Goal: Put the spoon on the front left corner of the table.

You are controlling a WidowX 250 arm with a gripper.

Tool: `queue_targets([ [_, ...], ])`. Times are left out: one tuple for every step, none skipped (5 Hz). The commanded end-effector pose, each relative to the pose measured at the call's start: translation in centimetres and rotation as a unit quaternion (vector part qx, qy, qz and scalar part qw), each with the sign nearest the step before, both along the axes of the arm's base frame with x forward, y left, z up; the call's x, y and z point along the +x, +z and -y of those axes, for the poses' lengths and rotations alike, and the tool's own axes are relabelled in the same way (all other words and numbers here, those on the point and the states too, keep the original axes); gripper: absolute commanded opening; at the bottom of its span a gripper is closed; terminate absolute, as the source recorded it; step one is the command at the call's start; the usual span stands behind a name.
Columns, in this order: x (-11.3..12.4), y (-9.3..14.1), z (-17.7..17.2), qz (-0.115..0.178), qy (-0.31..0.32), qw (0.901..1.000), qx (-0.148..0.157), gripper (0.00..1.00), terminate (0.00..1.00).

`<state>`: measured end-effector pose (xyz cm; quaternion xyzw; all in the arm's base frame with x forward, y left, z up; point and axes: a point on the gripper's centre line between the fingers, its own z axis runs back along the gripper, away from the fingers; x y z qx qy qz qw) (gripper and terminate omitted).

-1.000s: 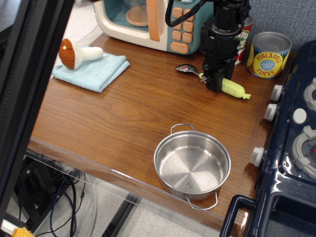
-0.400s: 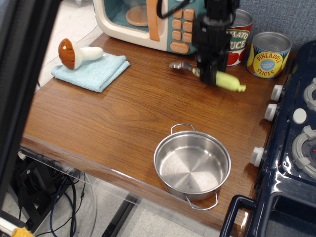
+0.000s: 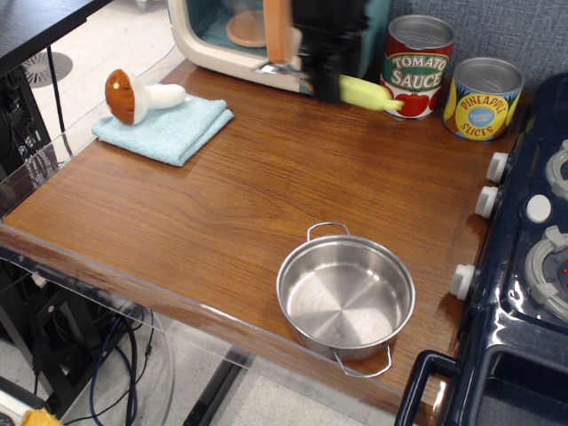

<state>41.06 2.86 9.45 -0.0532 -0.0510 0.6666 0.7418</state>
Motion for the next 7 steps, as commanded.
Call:
queue_targets([
  [-9.5,1.6,-7.6,0.027,0.018,0.9986,0.042,0.00,0.00],
  [-13.3,0.9,-9.5,0.014,0.028,0.9986,0.043,0.00,0.00],
  [-16.6,-0.2,-10.4,0.010,0.026,0.9987,0.042,0.00,0.00],
  [-18.5,-1.7,-10.5,0.008,0.013,0.9984,0.054,0.00,0.00],
  [-20.1,-3.5,-10.4,0.004,0.004,0.9976,0.069,0.00,0.00],
  [-20.4,-5.4,-9.8,0.002,-0.004,0.9959,0.090,0.00,0.00],
  [-20.1,-6.5,-9.7,-0.014,0.004,0.9961,0.087,0.00,0.00],
])
